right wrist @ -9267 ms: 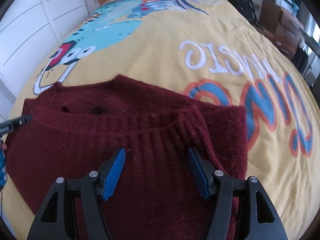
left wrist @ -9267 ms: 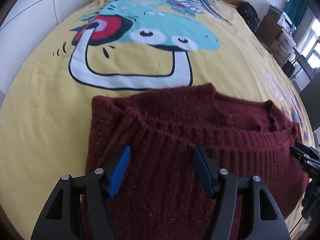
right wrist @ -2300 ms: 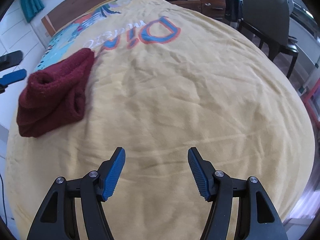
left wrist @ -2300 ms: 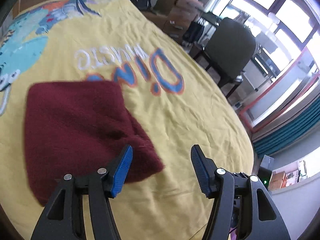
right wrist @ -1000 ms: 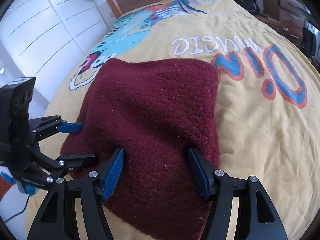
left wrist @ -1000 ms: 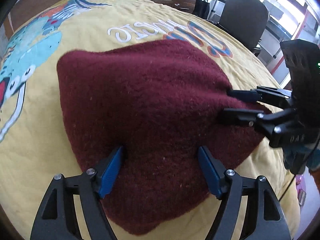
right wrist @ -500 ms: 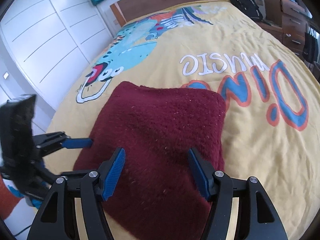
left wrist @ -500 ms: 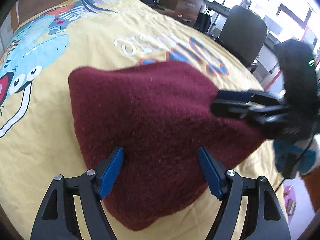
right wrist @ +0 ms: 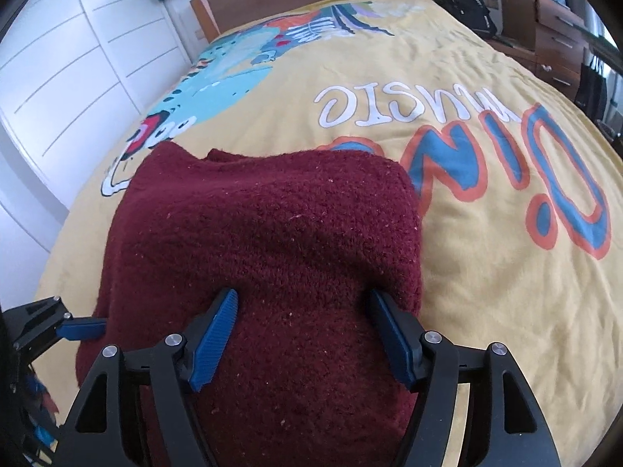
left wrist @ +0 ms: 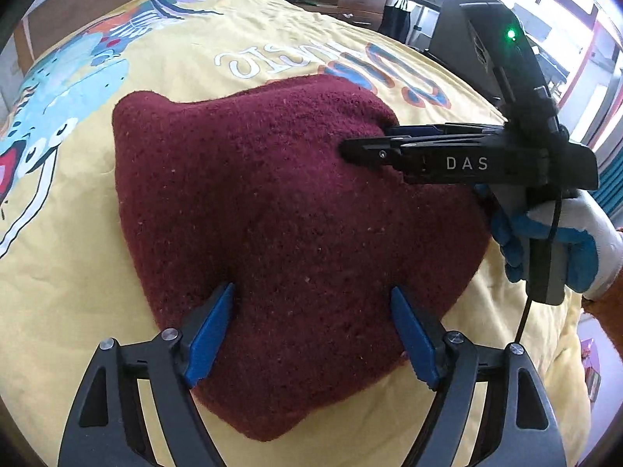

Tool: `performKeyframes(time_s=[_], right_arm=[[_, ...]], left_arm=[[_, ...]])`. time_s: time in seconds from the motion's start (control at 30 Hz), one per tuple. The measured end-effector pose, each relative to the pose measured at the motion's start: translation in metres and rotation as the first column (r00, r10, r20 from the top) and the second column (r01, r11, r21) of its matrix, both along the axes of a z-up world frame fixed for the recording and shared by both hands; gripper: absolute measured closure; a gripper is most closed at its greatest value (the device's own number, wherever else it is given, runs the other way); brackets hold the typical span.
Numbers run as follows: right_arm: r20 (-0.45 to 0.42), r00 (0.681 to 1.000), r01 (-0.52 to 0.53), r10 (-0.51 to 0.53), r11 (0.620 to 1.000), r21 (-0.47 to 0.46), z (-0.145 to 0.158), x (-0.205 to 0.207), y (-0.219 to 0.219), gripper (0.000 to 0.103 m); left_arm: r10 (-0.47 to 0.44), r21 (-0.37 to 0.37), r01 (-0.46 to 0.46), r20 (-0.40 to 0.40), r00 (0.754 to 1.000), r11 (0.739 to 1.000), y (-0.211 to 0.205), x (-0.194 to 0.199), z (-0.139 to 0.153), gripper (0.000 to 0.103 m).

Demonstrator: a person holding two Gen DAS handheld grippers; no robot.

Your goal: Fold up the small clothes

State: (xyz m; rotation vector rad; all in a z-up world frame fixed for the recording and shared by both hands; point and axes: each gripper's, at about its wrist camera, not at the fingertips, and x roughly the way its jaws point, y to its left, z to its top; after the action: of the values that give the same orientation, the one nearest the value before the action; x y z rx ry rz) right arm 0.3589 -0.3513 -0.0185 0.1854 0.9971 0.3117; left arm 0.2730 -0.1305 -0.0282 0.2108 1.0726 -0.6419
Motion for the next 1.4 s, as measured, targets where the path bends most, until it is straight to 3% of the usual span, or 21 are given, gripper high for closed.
performKeyframes(time_s=[0.17, 0.3, 0.37, 0.47, 0.6, 0.73, 0.9, 0.93, 0.97, 1.0, 1.07, 1.2, 1.4], right_arm=[[-0.001, 1.0, 0.013, -0.013, 1.0, 0.006, 0.024, -0.01, -0.006, 0.031], [-0.001, 0.998, 0.059, -0.059, 0.998, -0.006, 0.03, -0.022, -0.014, 0.026], [-0.041, 0.996, 0.074, -0.075, 0.997, -0.024, 0.021, -0.021, -0.017, 0.025], [-0.094, 0.993, 0.079, -0.078, 0.997, 0.008, 0.007, -0.017, -0.022, 0.024], [-0.167, 0.984, 0.071, -0.056, 0.994, 0.082, -0.009, -0.008, -0.03, 0.023], [-0.236, 0.972, 0.057, -0.016, 0.984, 0.167, -0.026, 0.001, -0.039, 0.023], [-0.263, 0.964, 0.015, 0.048, 0.972, 0.233, -0.035, 0.005, -0.034, 0.035], [-0.265, 0.962, 0.007, 0.059, 0.971, 0.24, -0.036, 0.006, -0.032, 0.038], [-0.267, 0.961, 0.003, 0.066, 0.968, 0.252, -0.036, 0.006, -0.031, 0.042], [-0.269, 0.96, 0.002, 0.073, 0.964, 0.266, -0.037, 0.006, -0.029, 0.044], [-0.255, 0.964, -0.003, 0.078, 0.959, 0.285, -0.033, 0.004, -0.028, 0.051], [-0.204, 0.975, -0.032, 0.086, 0.966, 0.257, -0.016, -0.004, -0.024, 0.057], [-0.129, 0.989, -0.032, 0.073, 0.955, 0.296, 0.011, -0.022, -0.022, 0.059]], left_arm=[[0.029, -0.057, -0.029, -0.01, 1.0, 0.998, 0.008, 0.004, 0.019, 0.026], [0.127, -0.16, -0.132, -0.042, 0.991, 0.978, 0.037, 0.013, 0.038, 0.025], [0.177, -0.173, -0.185, -0.06, 0.982, 0.967, 0.049, 0.023, 0.038, 0.023], [0.259, -0.175, -0.275, -0.111, 0.959, 0.945, 0.069, 0.044, 0.028, 0.023], [0.269, -0.184, -0.307, -0.205, 0.941, 0.934, 0.073, 0.066, 0.005, 0.023], [0.259, -0.221, -0.329, -0.294, 0.92, 0.918, 0.069, 0.079, -0.019, 0.01], [0.238, -0.254, -0.345, -0.372, 0.897, 0.904, 0.066, 0.094, -0.039, 0.008], [0.232, -0.26, -0.34, -0.369, 0.9, 0.904, 0.065, 0.098, -0.038, 0.012], [0.22, -0.278, -0.334, -0.372, 0.902, 0.901, 0.065, 0.1, -0.037, 0.023], [0.215, -0.307, -0.347, -0.393, 0.894, 0.886, 0.064, 0.102, -0.036, 0.026], [0.197, -0.369, -0.364, -0.417, 0.887, 0.855, 0.067, 0.103, -0.032, 0.045], [0.18, -0.442, -0.358, -0.395, 0.901, 0.822, 0.077, 0.099, -0.015, 0.054], [0.106, -0.52, -0.246, -0.285, 0.953, 0.818, 0.08, 0.092, 0.039, 0.058]])
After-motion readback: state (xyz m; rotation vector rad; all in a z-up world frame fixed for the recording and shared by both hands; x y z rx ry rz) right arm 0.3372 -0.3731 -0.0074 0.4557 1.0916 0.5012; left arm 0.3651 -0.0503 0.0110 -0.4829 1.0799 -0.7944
